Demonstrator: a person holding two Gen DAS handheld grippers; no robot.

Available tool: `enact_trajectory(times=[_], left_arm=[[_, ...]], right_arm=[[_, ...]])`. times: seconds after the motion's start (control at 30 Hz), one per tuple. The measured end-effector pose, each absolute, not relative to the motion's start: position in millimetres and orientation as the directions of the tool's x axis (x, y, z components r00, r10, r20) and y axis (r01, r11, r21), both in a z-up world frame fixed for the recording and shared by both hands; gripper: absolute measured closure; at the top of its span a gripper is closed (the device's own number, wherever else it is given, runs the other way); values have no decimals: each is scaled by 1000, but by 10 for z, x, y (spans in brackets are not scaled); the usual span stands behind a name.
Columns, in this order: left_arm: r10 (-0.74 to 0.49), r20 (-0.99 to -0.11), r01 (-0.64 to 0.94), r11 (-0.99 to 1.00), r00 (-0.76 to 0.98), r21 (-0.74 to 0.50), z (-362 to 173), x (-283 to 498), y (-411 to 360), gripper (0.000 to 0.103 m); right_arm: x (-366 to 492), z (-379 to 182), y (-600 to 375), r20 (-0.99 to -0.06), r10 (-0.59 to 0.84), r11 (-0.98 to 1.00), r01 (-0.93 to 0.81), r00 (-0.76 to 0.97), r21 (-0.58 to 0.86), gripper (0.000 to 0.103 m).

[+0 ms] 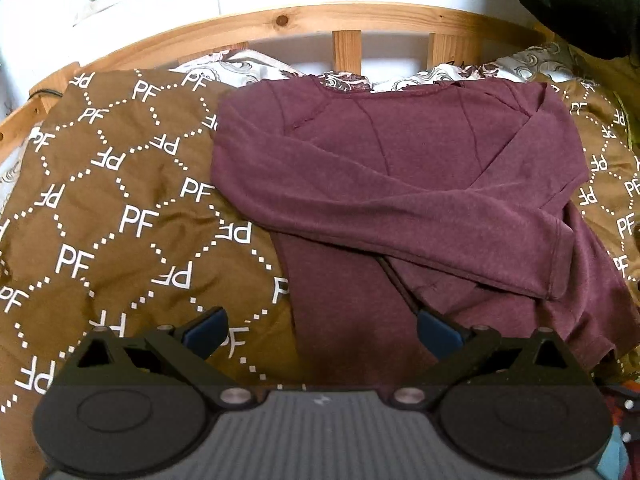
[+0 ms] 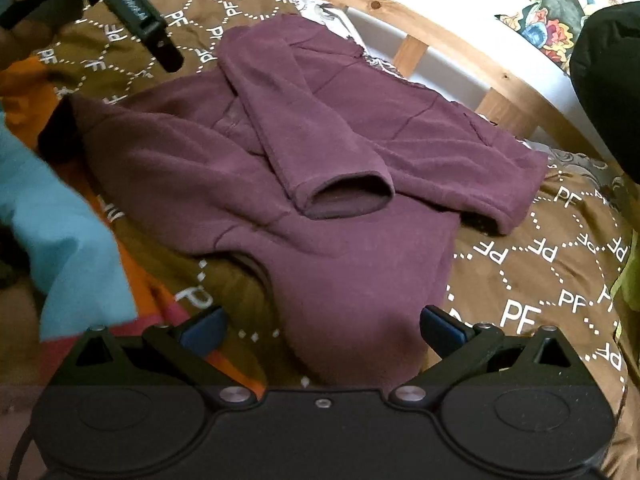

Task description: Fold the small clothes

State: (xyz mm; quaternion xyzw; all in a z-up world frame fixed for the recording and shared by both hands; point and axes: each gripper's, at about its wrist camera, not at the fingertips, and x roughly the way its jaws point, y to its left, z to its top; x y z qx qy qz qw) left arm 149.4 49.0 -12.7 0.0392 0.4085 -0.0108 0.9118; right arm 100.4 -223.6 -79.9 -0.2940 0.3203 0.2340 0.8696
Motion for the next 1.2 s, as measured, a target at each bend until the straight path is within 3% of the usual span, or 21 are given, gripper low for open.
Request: enact_trajectory(times=[0.17,0.47,0.67,0.73,0.83,0.97,1.2], left_arm=[[-17,-757,58,998,654,28,-157,1513,522,1],[-54,-771,80,997,634,-4,-204,1527,478,1],[-61,-776,82,997,628,-13,-218,1531,480,1],[-65,-775,82,997,629,-17,-216,1531,482,1],[-75,-768,86,996,637,-25,-199,1519,481,1],[-110,-742,109,993,661,-51,-146,1479,474,1],[-207,-685,204,975,698,-87,-64,1381,368,1]], right_arm=[[1186,-842,-2251,-711,185,770,-550,678,-324,3],[1214,-895,-2202,-709,170,777,-536,684,-330,23],[1164,-866,-2146,-679,196,767,-542,707,-343,51],[1148,-845,-2131,-668,210,762,-548,714,-346,69],[1136,-816,-2108,-656,233,756,-558,718,-342,86],[1179,-760,-2140,-653,271,797,-545,707,-260,93],[1318,-602,-2268,-642,317,866,-489,698,-104,94]])
